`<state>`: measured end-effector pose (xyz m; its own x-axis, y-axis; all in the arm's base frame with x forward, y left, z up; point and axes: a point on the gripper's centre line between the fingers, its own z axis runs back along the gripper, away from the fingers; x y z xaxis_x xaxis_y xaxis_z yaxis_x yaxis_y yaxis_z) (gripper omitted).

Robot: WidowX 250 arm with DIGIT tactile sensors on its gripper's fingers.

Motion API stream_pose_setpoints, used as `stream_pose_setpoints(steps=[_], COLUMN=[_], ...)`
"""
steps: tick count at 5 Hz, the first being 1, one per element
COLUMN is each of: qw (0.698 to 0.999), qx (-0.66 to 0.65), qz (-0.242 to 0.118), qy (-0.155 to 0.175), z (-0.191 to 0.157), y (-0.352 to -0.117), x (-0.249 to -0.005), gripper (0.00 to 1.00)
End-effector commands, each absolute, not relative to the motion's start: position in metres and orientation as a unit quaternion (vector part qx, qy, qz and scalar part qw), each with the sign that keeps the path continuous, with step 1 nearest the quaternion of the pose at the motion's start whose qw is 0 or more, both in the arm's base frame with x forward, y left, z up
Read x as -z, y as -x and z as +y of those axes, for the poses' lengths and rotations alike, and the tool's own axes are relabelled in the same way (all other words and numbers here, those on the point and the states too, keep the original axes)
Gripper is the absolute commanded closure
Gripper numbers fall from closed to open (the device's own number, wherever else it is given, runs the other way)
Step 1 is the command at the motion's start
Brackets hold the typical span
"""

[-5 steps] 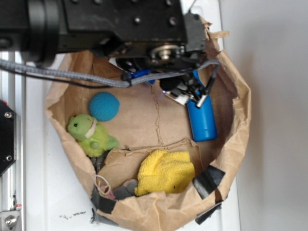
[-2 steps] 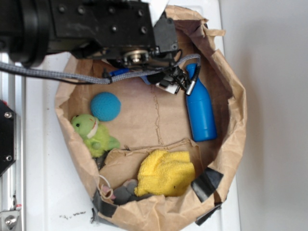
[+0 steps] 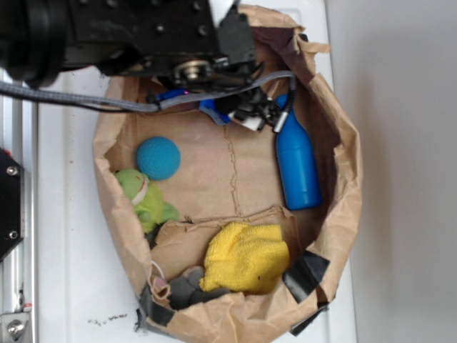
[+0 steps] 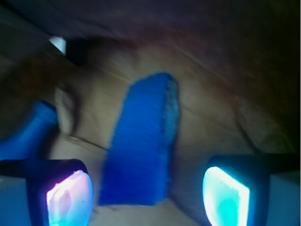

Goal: Grab the blue sponge.

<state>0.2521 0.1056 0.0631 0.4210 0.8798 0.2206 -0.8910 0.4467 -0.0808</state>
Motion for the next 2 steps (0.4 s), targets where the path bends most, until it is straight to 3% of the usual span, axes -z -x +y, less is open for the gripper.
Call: stream_pose_setpoints(steps=[1,2], qw=[0.831,0.825], qx=[-0.536,-0.542], qz=[-0.147,-0.160], qy=[-0.020,-0.020], z=[0.1213,0.1163], y=[-0.2446,-0.2536], x=[-0.0744,-0.0726], gripper=[0.00,0.00])
